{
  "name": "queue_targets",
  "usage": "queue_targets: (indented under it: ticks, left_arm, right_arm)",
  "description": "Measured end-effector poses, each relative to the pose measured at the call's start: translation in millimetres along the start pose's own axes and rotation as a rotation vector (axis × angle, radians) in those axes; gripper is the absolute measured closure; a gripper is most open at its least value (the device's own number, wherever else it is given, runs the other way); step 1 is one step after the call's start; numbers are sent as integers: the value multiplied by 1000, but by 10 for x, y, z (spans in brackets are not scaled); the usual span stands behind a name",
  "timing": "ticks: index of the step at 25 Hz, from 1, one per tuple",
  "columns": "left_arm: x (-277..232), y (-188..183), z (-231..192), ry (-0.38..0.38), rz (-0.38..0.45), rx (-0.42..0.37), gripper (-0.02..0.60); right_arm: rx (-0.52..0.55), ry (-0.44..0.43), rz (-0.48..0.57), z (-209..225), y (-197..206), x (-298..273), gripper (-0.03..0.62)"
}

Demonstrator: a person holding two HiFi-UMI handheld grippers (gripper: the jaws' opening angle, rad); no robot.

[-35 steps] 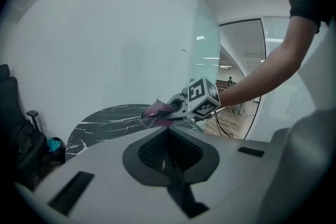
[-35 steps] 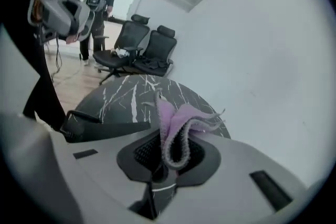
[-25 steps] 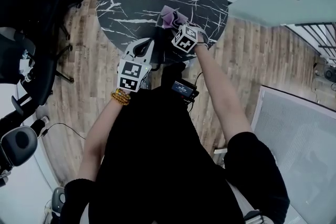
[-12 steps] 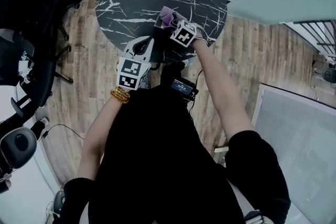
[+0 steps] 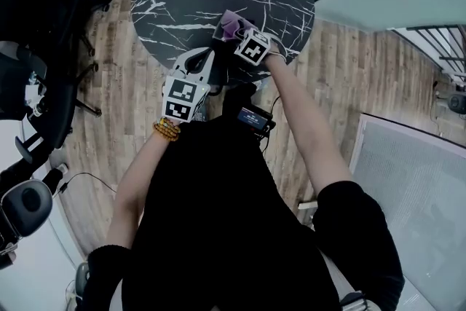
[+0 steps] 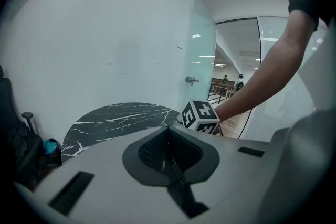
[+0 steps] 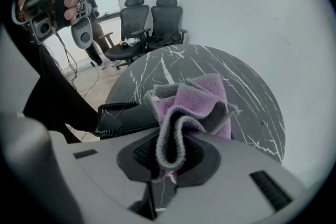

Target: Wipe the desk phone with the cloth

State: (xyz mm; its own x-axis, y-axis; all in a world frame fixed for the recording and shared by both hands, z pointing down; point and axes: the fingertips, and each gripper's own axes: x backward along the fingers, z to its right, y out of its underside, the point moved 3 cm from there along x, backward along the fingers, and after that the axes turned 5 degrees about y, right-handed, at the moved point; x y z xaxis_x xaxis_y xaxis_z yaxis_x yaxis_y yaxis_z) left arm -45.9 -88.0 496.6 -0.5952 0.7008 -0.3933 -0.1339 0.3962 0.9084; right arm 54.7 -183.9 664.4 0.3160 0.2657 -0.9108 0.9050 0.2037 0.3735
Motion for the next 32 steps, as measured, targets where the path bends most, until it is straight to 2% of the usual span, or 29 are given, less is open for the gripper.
queue_targets:
  ticks: [9, 18, 32]
  left_arm:
    - [9, 45, -15, -8, -6, 4, 569]
    - [11, 47, -6, -7, -9, 1, 569]
    - [11, 61, 18, -1, -11, -3, 569]
  right_arm:
    - [-6, -11, 10, -51, 22, -39, 540]
    - [-65, 40, 49, -69, 23, -25, 539]
    - [-74, 0, 38, -381, 127, -90, 540]
